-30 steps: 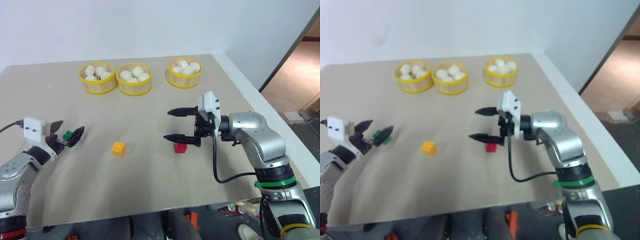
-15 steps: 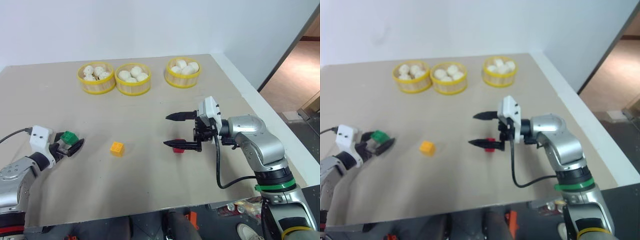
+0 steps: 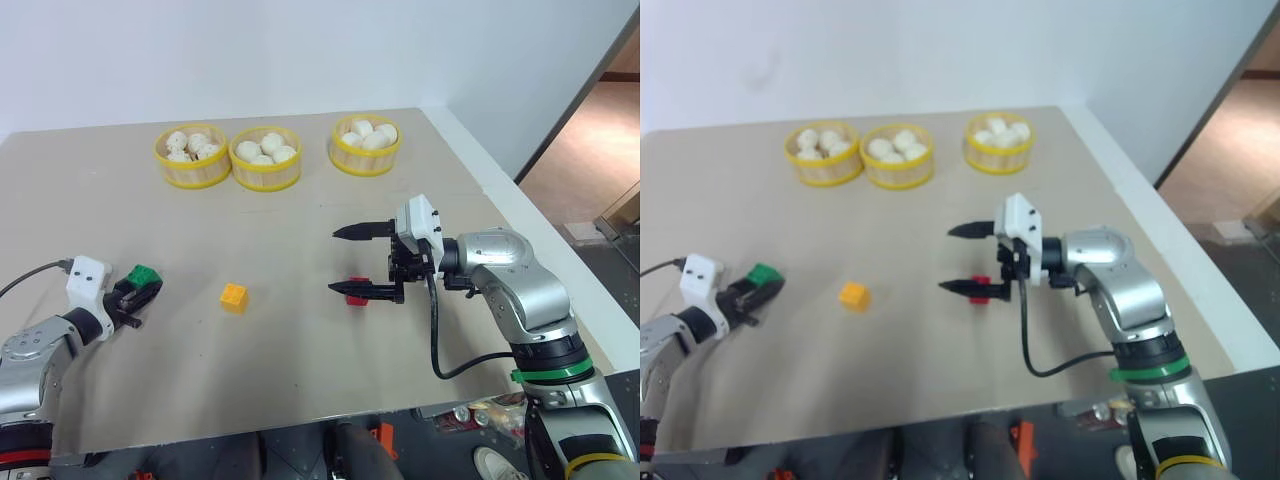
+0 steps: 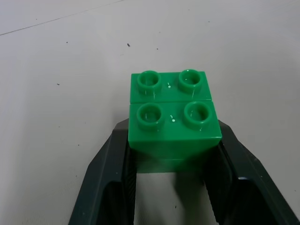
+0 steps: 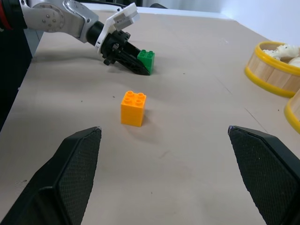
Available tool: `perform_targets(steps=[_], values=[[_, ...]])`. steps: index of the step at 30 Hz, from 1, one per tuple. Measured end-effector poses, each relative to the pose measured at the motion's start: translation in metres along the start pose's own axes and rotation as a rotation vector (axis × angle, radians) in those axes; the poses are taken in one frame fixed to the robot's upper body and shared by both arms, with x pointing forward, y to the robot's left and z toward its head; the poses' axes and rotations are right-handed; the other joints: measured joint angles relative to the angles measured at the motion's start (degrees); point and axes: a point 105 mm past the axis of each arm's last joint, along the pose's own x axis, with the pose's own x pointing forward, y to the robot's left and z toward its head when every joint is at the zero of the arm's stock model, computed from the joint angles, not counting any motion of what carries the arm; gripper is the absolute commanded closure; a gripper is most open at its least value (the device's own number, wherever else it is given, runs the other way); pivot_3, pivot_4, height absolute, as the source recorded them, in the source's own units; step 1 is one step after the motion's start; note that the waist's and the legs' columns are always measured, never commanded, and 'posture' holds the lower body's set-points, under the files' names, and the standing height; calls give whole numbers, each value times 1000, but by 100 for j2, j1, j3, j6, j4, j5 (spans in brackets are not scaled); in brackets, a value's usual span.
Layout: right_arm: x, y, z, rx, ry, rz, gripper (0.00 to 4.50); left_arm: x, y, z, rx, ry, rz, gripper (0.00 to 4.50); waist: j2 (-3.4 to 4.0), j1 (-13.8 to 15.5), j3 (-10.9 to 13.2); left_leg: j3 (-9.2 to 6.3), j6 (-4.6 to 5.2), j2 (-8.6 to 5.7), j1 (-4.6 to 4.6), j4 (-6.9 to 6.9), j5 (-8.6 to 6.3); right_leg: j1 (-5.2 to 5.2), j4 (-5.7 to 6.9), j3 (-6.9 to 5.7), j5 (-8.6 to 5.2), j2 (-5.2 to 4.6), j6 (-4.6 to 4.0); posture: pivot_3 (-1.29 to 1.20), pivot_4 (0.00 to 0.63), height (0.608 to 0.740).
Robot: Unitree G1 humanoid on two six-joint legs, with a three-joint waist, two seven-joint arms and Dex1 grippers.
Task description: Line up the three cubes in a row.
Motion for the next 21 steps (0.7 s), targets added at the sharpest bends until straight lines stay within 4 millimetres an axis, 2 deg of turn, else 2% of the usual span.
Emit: perform_targets(steps=[7, 9, 11, 12, 13, 15, 16, 18, 21], values=[[0, 1, -1, -7, -1, 12, 0, -9, 3, 5, 57, 18, -38, 3164, -4, -1, 0, 2, 0, 4, -1, 0, 0, -6, 2, 1, 0, 5, -4, 0, 150, 740], [-1, 0, -2, -6, 2, 10, 0, -14, 0, 25, 157, -25, -102, 3164, -9, 1, 1, 1, 0, 7, -3, 0, 0, -9, 3, 0, 2, 7, -13, 0, 150, 740], [-1, 0, -2, -7, 6, 13, 0, -11, -11, 54, 223, -101, -174, 3164, -9, 35, 1, 0, -4, 4, -5, 0, 3, -7, 4, -4, 2, 2, -13, 0, 150, 740], [-1, 0, -1, -10, 5, 17, 0, -8, -22, 77, 249, -171, -226, 3164, -9, 55, 1, 1, -8, 3, -5, 0, 5, -7, 3, -3, 4, 2, -10, 0, 150, 740], [-1, 0, -1, -11, 5, 20, 0, -6, -28, 88, 265, -196, -255, 3164, -11, 59, 1, 3, -10, 2, -6, 2, 6, -6, 3, -1, 6, 2, -6, 0, 150, 740], [-5, 1, -1, 11, 17, 34, 0, -1, -60, 120, 334, -249, -409, 3164, -12, 34, 0, 16, -10, -1, -4, 4, 6, -4, 1, 13, 10, -1, 3, 0, 150, 740], [-5, 1, -1, 13, 19, 35, 0, 0, -63, 123, 339, -253, -424, 3164, -12, 26, 0, 16, -10, -3, -4, 4, 6, -4, 1, 14, 10, -1, 4, 0, 150, 740], [-11, 1, -2, 27, 35, 42, 0, 8, -87, 132, 357, -245, -542, 3164, -13, 14, 0, 14, -10, -5, -5, 4, 6, -4, 0, 15, 9, 1, 9, 0, 150, 740], [-18, 0, -3, 22, 56, 35, 0, 20, -121, 132, 376, -211, -684, 3164, -13, -6, 0, 15, -8, -4, -4, 1, 5, -5, 1, 20, 6, 7, 11, 0, 150, 740]])
